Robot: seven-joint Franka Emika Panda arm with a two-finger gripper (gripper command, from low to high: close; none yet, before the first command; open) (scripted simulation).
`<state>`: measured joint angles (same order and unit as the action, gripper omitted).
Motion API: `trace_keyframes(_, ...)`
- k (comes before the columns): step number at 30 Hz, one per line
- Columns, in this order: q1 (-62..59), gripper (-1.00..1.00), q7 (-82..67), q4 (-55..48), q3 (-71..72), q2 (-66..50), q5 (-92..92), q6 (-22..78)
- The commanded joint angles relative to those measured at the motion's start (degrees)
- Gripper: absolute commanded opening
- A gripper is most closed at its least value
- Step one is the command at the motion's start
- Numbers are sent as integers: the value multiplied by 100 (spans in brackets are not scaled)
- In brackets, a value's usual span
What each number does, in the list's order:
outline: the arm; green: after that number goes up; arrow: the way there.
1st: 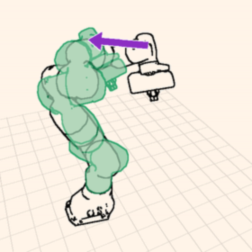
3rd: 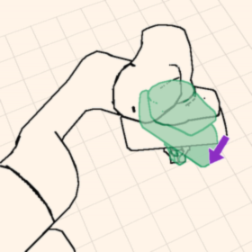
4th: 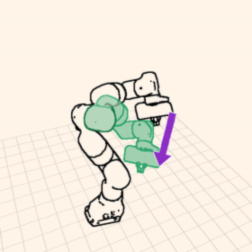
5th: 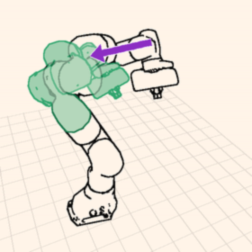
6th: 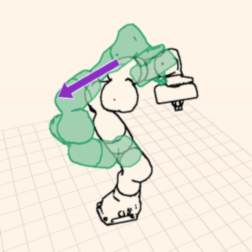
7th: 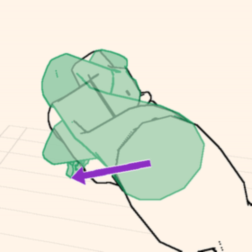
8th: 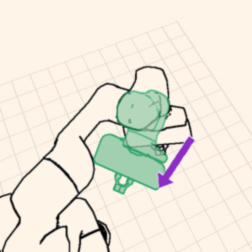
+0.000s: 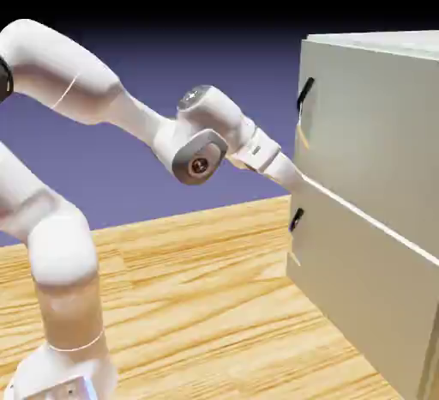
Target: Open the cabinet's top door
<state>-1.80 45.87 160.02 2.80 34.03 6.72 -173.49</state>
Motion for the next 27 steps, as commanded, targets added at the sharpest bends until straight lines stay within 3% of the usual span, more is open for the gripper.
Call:
trace_keyframes(1, -92, 100, 127, -36, 104, 51, 250, 19)
trace_keyframes(27, -2490, 100, 3416, -978, 2799, 1369, 6729, 520)
